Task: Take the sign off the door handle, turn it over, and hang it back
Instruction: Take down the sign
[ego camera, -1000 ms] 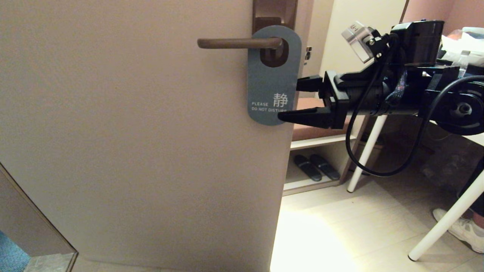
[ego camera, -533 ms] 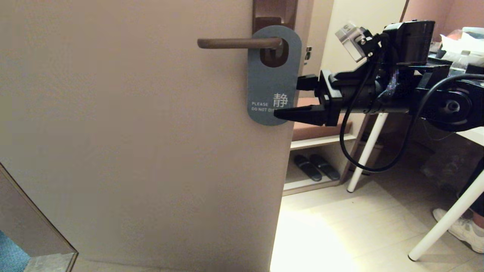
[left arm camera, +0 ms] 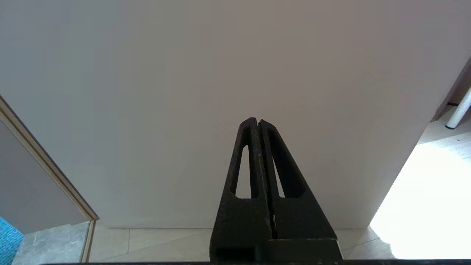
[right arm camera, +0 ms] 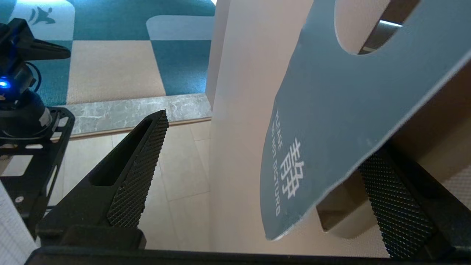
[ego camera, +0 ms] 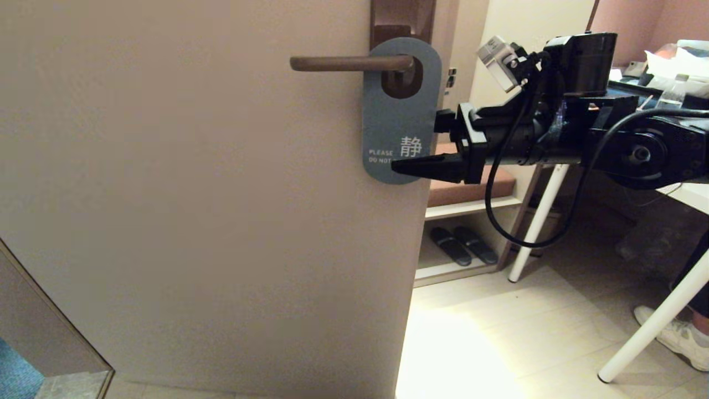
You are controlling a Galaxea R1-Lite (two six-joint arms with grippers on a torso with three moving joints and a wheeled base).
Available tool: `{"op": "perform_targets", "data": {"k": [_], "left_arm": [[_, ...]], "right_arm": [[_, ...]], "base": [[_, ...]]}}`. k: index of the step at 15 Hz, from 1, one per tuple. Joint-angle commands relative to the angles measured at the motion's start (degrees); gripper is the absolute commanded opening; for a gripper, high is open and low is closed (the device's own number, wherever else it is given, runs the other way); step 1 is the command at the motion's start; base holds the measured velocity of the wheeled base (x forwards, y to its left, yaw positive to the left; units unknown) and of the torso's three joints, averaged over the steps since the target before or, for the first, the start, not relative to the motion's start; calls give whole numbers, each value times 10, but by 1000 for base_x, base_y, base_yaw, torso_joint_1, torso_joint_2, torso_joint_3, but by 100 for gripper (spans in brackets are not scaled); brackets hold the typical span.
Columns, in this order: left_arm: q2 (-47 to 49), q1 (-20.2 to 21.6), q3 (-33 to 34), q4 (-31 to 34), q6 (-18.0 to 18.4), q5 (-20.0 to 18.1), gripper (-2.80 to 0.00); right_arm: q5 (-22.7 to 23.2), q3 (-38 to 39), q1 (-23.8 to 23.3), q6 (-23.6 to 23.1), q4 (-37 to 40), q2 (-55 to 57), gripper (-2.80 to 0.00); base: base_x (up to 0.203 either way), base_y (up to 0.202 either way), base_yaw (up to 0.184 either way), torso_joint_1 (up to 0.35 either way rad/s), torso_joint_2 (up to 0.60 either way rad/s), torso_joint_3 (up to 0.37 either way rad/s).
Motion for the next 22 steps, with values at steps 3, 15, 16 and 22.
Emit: {"op": "perform_targets", "data": {"k": [3, 15, 16, 22], "left_arm": [[1, 0, 0, 0, 0, 0, -280], [1, 0, 0, 0, 0, 0, -280], [1, 0, 0, 0, 0, 0, -280], [1, 0, 0, 0, 0, 0, -280]], "right_arm": [[3, -7, 3, -1, -1, 8, 0], [3, -5, 6, -2, -3, 5, -280], [3, -4, 6, -2, -4, 4, -280], [-27, 1, 12, -3, -4, -4, -280]], "base": [[0, 0, 0, 0, 0, 0], [0, 0, 0, 0, 0, 0], [0, 0, 0, 0, 0, 0], [0, 0, 0, 0, 0, 0]]}}
